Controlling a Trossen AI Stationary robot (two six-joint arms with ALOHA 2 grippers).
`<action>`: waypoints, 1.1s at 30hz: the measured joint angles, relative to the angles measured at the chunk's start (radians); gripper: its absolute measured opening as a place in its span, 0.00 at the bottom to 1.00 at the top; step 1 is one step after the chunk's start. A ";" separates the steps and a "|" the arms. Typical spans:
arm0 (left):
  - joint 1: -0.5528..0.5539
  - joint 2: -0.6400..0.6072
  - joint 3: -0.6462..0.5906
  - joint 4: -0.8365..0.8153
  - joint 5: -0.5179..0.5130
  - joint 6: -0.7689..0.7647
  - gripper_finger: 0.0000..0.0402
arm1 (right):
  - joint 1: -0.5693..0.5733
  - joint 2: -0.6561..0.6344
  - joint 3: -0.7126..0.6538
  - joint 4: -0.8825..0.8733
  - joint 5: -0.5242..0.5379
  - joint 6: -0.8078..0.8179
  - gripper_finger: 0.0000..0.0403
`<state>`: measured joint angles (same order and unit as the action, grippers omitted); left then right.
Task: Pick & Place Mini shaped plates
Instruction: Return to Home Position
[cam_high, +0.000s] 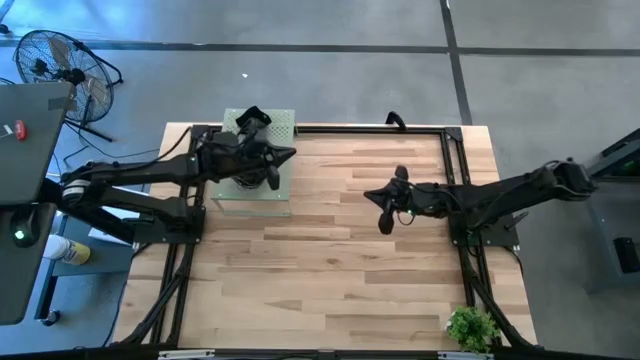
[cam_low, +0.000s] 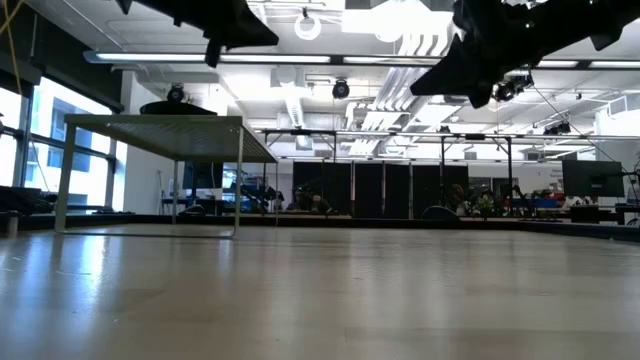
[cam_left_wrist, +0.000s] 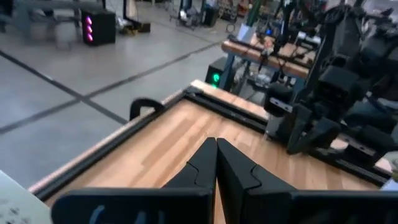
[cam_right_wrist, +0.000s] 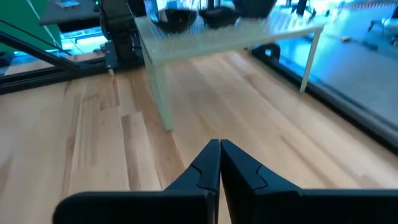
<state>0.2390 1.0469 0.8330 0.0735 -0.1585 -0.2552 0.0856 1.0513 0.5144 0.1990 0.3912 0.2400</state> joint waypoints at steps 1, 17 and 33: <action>0.000 -0.008 0.000 0.004 -0.006 0.007 0.00 | 0.000 -0.010 0.000 0.000 0.003 -0.018 0.02; 0.003 -0.032 0.000 -0.016 -0.043 -0.030 0.00 | -0.030 -0.363 -0.089 -0.036 -0.011 -0.161 0.01; 0.002 -0.032 -0.034 0.115 0.028 0.094 0.00 | -0.046 -0.651 -0.502 0.544 -0.083 -0.135 0.01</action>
<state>0.2414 1.0145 0.7992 0.1886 -0.1305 -0.1608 0.0395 0.4001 0.0129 0.7428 0.3081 0.1050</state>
